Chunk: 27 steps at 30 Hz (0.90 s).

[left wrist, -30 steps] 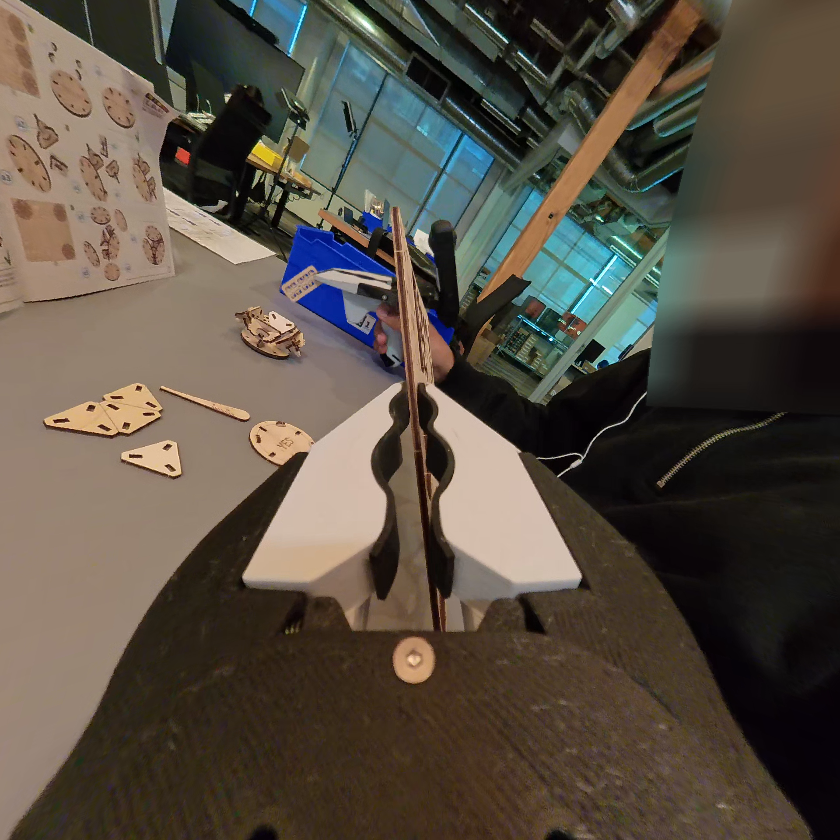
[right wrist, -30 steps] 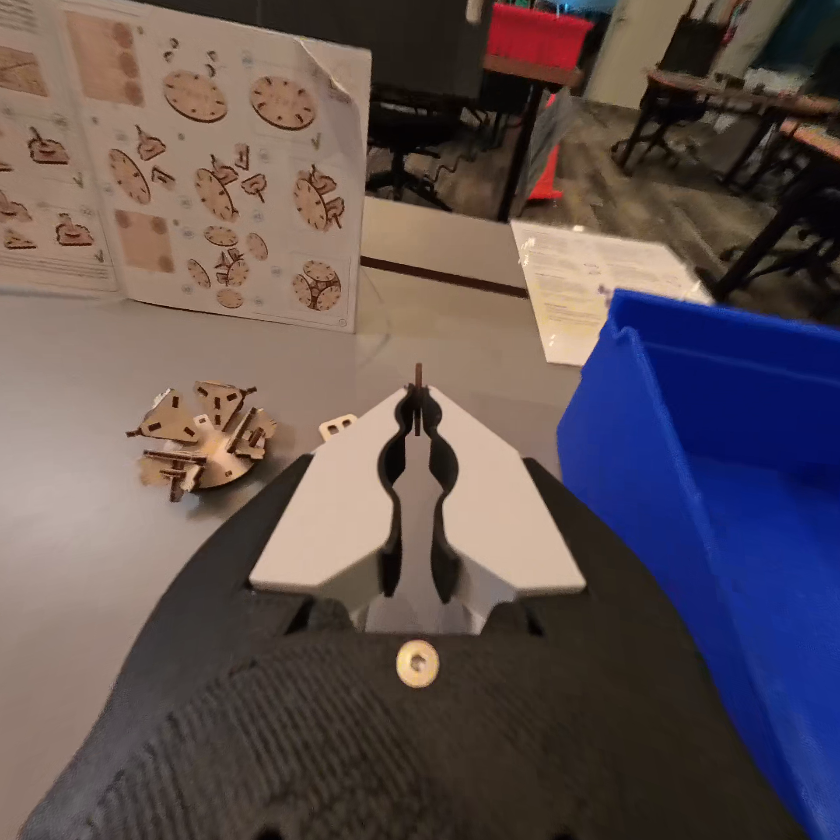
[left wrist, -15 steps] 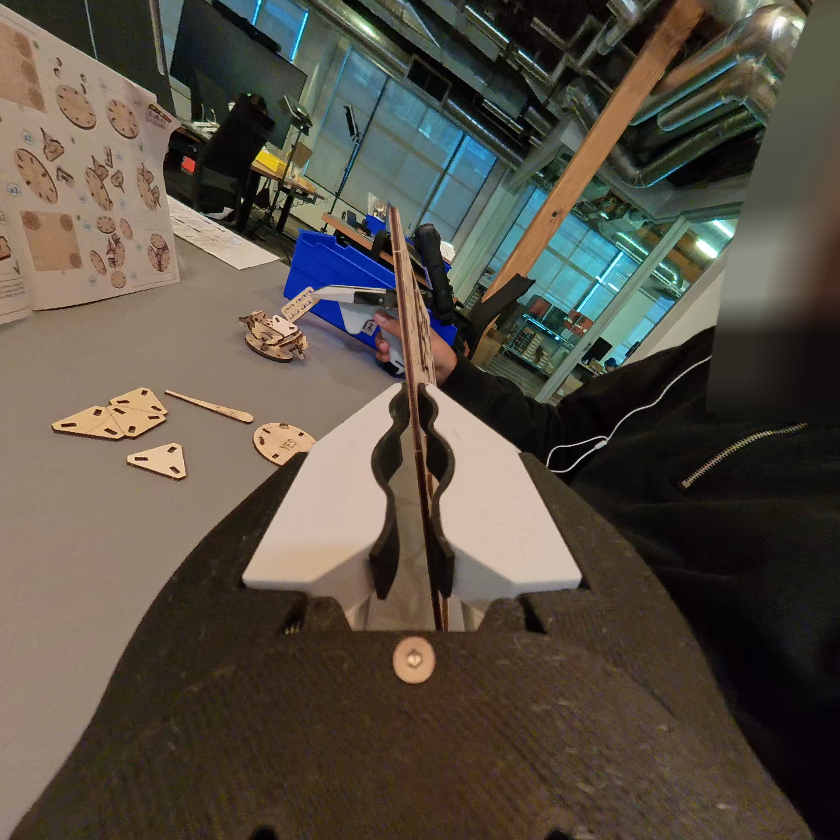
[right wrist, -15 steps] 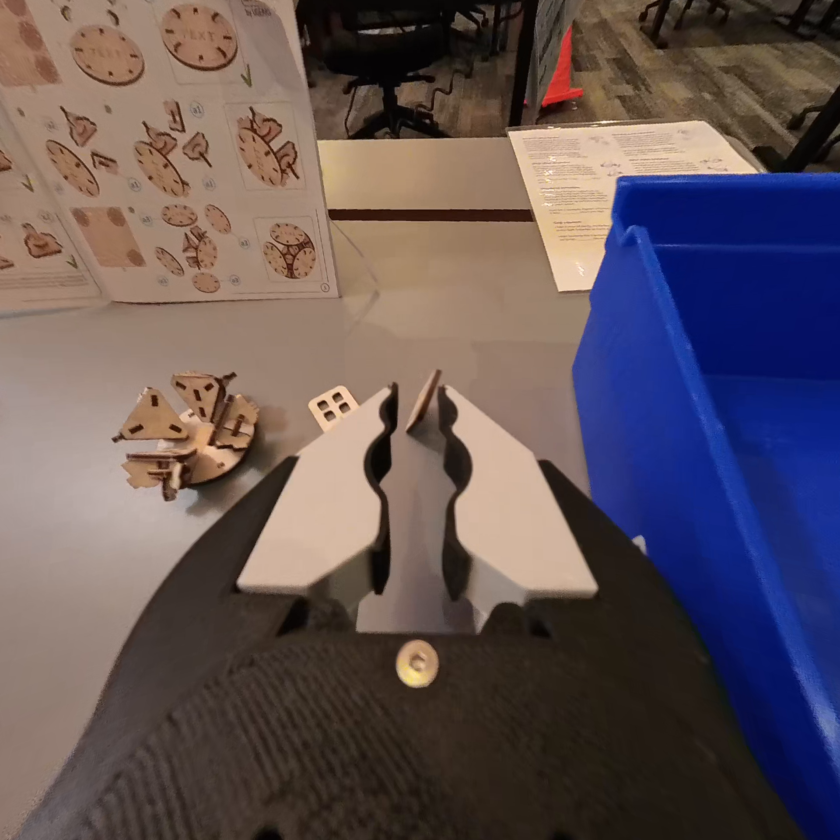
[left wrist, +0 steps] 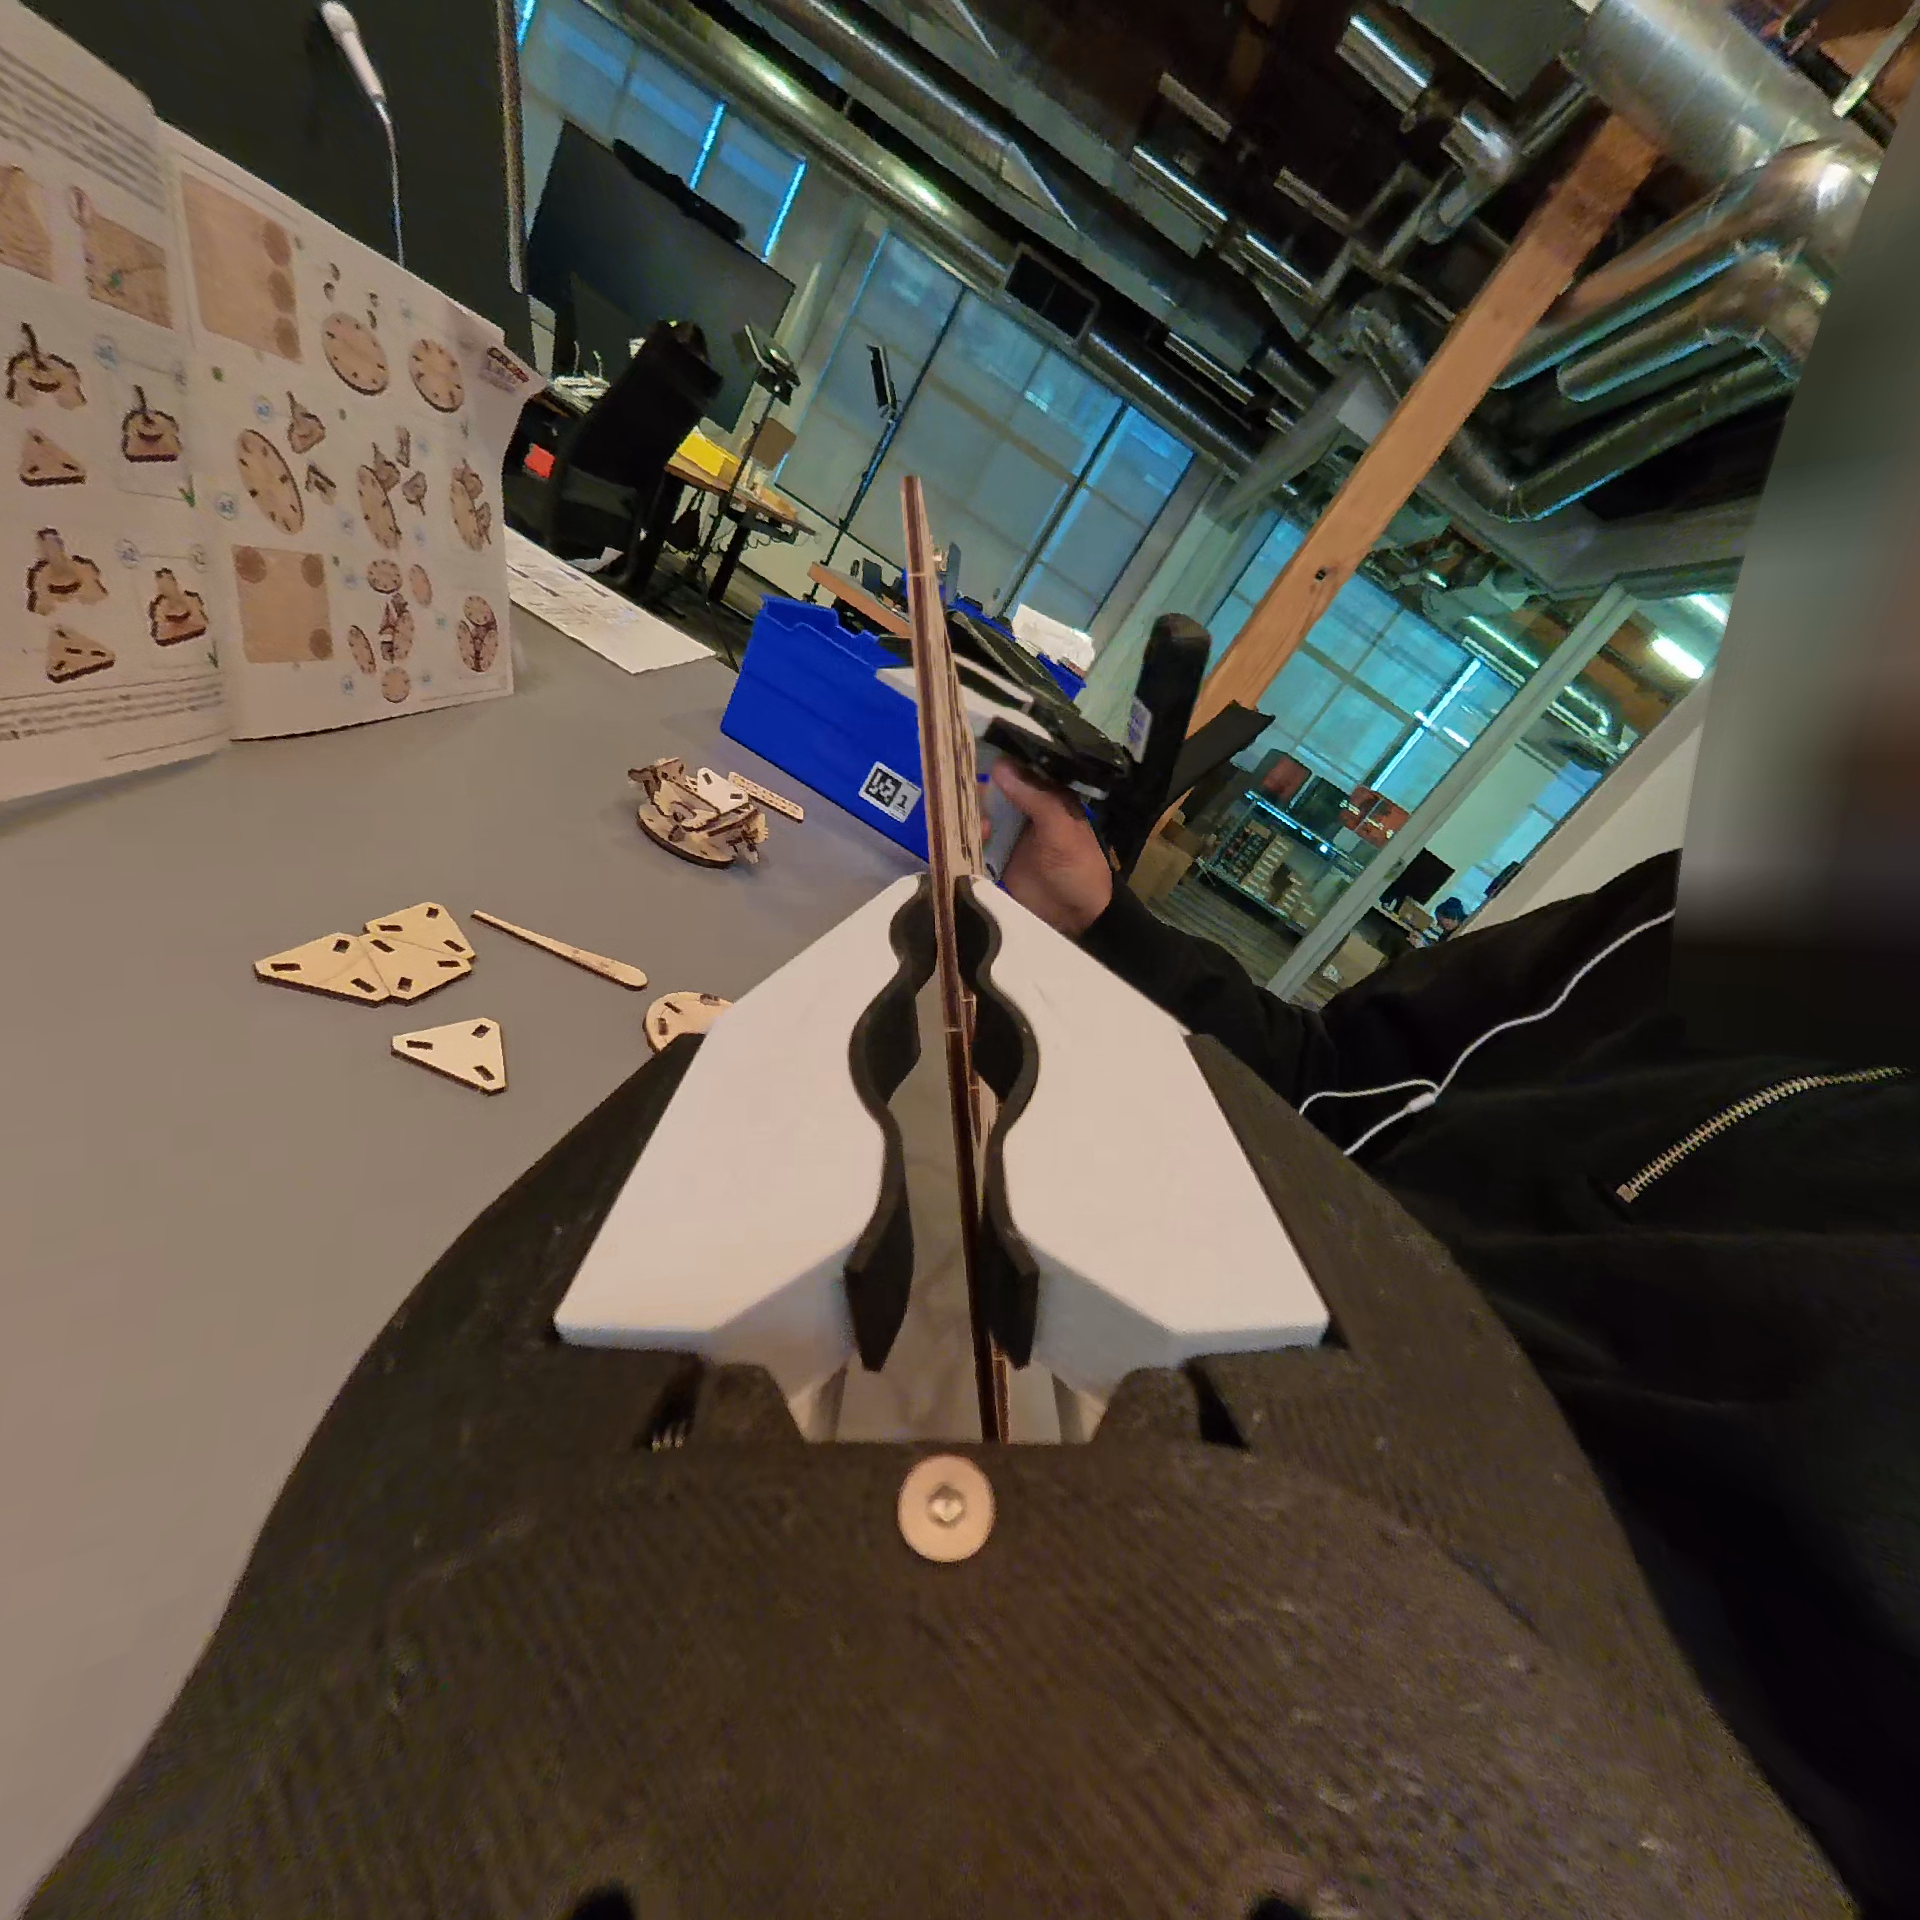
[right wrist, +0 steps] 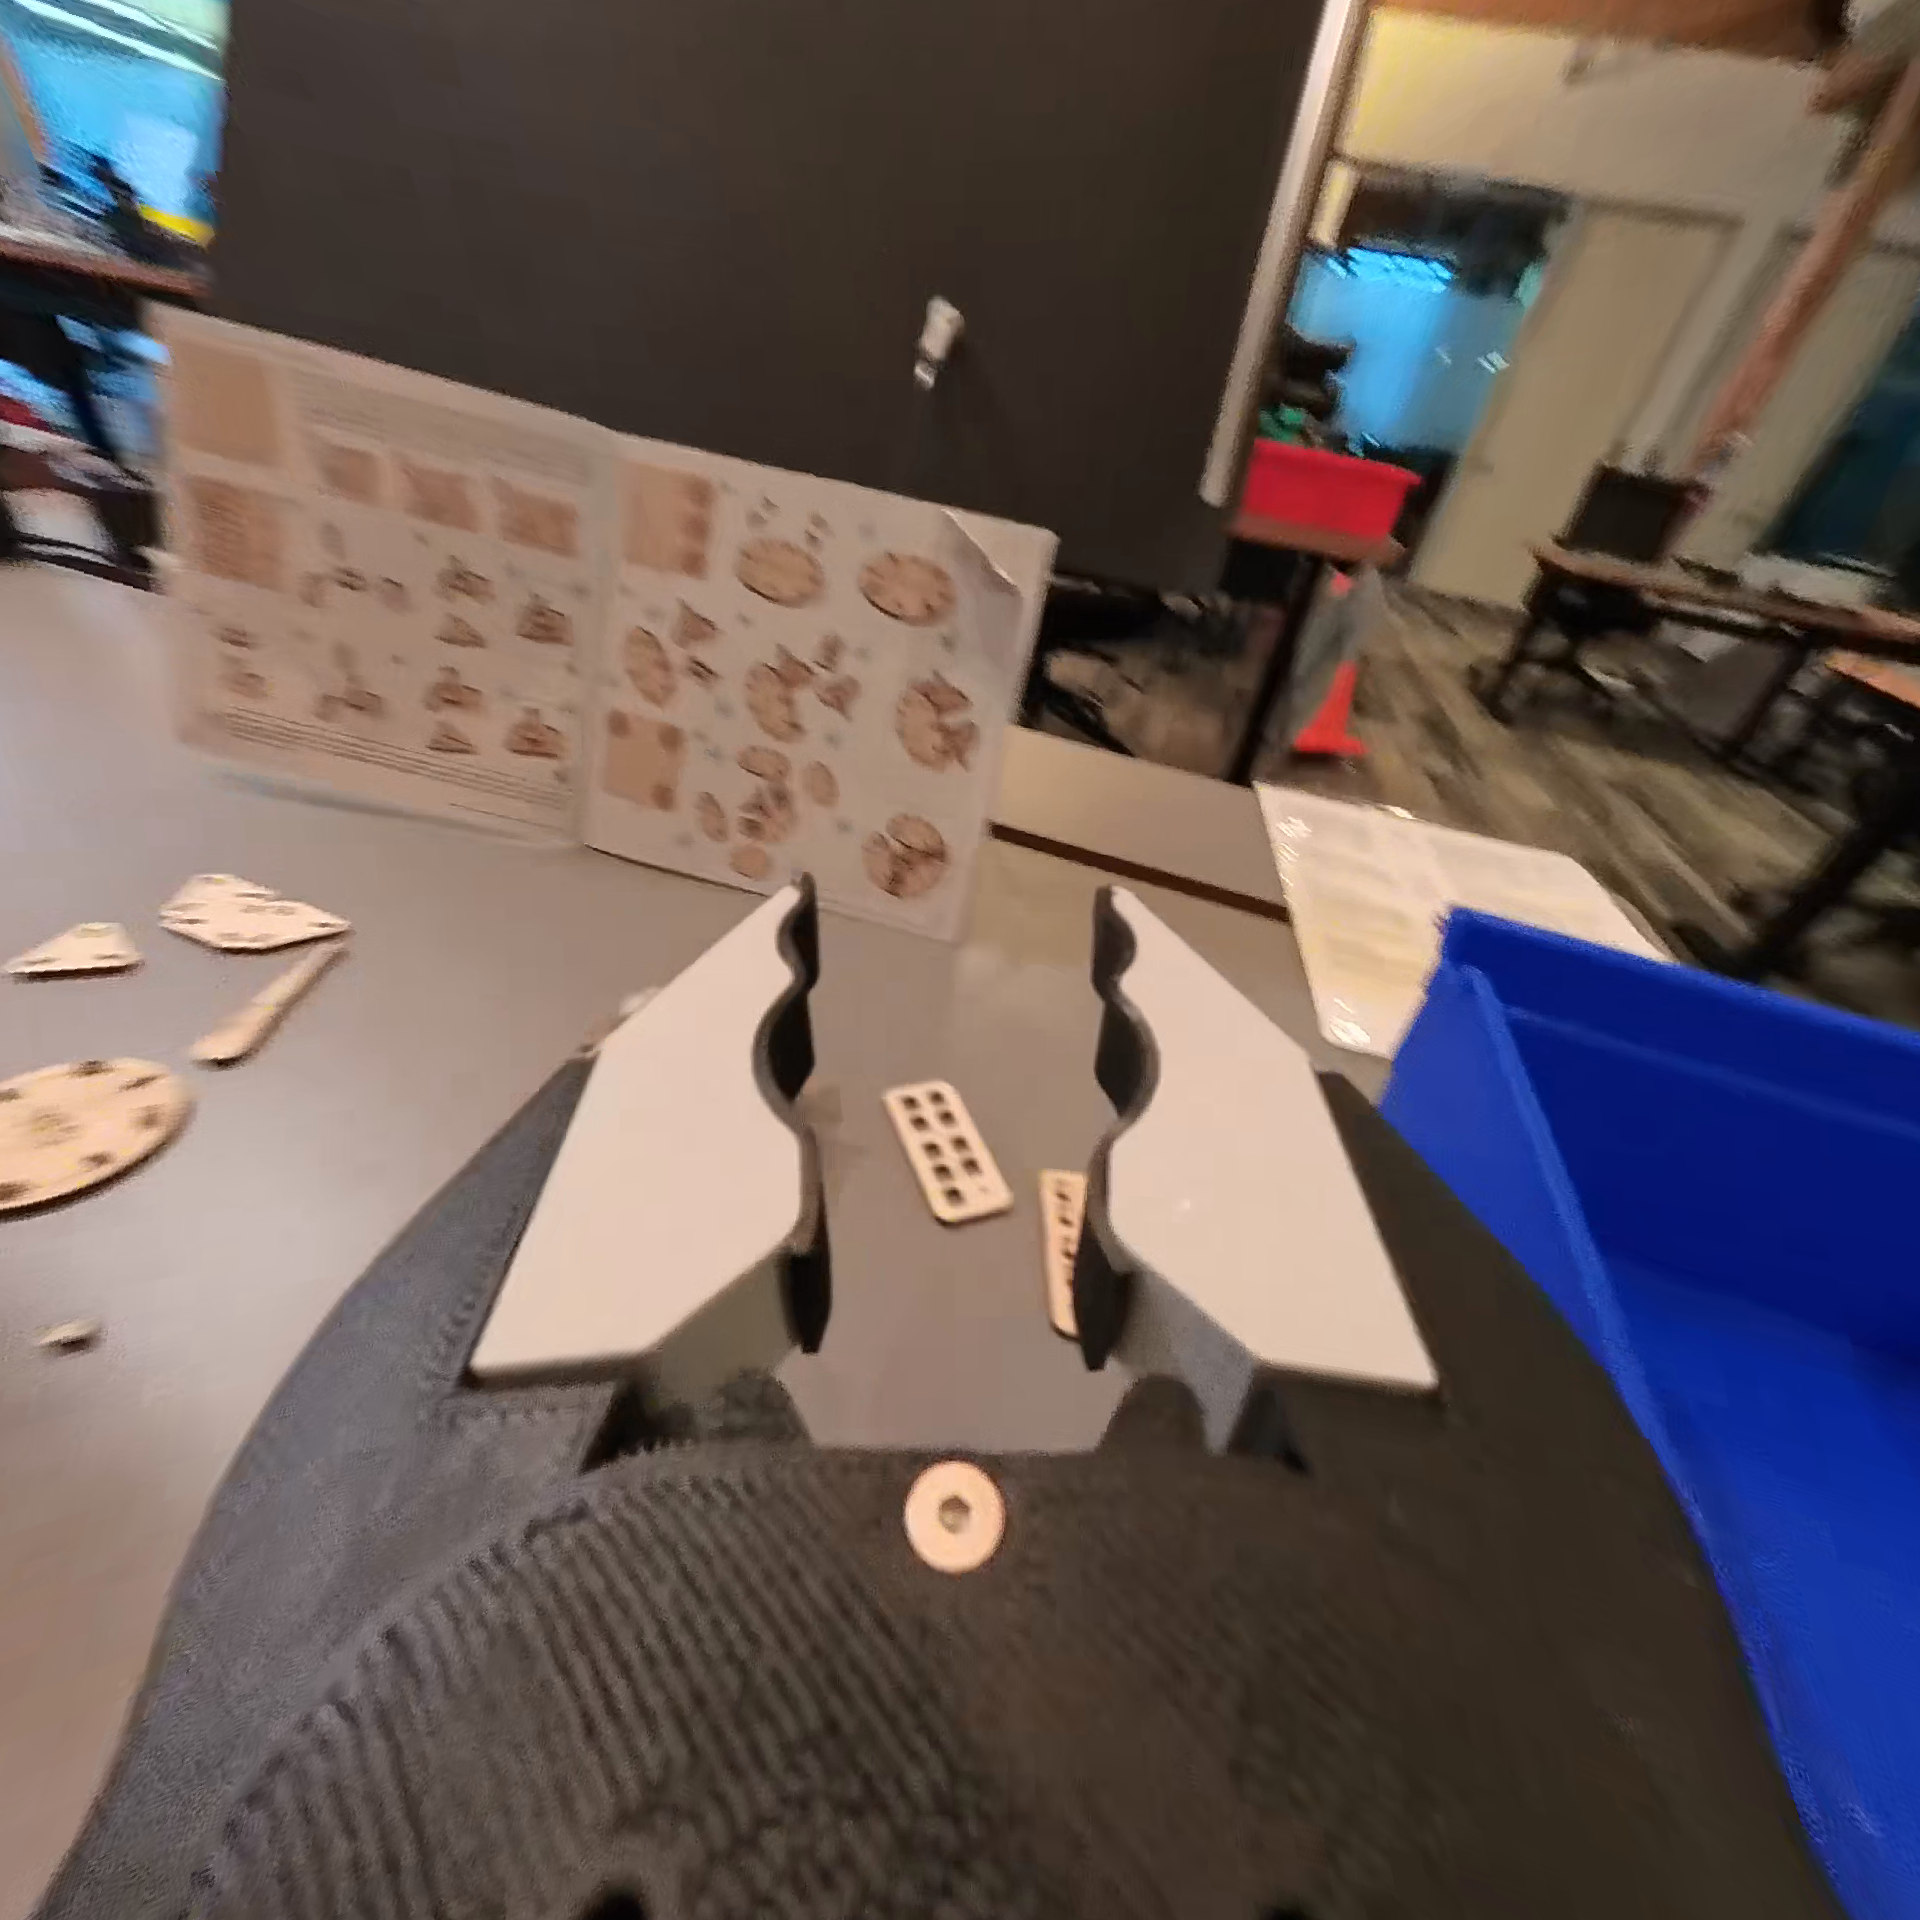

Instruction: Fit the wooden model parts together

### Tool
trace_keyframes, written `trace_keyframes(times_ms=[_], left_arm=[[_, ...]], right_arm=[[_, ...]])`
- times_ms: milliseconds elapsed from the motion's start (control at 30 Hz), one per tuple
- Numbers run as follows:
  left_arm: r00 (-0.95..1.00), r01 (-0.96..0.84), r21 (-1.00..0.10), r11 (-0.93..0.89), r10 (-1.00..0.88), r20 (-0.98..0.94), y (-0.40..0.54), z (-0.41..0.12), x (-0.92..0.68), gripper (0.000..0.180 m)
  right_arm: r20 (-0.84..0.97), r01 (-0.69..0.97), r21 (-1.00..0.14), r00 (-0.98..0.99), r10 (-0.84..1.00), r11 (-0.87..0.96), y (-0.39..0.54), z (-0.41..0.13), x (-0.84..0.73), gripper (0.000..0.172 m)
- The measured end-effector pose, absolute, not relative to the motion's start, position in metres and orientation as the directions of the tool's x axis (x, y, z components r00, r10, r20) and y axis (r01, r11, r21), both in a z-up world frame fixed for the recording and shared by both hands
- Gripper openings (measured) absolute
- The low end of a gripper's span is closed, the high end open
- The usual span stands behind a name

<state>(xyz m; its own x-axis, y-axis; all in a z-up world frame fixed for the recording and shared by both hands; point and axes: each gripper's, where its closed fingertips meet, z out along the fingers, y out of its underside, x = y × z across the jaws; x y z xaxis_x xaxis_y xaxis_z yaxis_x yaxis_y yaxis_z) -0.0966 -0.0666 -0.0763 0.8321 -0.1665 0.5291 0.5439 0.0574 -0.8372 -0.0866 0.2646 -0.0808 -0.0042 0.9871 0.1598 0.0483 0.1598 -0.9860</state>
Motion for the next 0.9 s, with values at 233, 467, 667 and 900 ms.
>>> trace_keyframes(times_ms=[233, 467, 667, 900], left_arm=[[0.756, 0.637, -0.771, -0.01, -0.187, 0.627, -0.053, -0.091, -0.092, 0.0], [0.718, 0.65, -0.751, -0.113, -0.23, 0.656, -0.033, -0.101, -0.072, 0.0], [0.669, 0.648, -0.713, -0.266, -0.248, 0.701, -0.004, -0.12, -0.043, 0.003], [0.652, 0.647, -0.722, -0.246, -0.313, 0.691, 0.007, -0.112, -0.032, 0.035]], right_arm=[[0.005, 0.036, -0.999, -0.304, 0.953, 0.017, 0.212, -0.081, -0.082, 0.074], [-0.072, 0.06, -0.997, -0.619, 0.782, -0.045, 0.143, -0.081, -0.061, 0.062], [-0.325, 0.338, -0.94, -0.84, 0.435, -0.048, 0.074, -0.11, -0.026, 0.038], [-0.543, 0.549, -0.834, -0.804, 0.245, -0.047, 0.059, -0.124, -0.012, 0.021]])
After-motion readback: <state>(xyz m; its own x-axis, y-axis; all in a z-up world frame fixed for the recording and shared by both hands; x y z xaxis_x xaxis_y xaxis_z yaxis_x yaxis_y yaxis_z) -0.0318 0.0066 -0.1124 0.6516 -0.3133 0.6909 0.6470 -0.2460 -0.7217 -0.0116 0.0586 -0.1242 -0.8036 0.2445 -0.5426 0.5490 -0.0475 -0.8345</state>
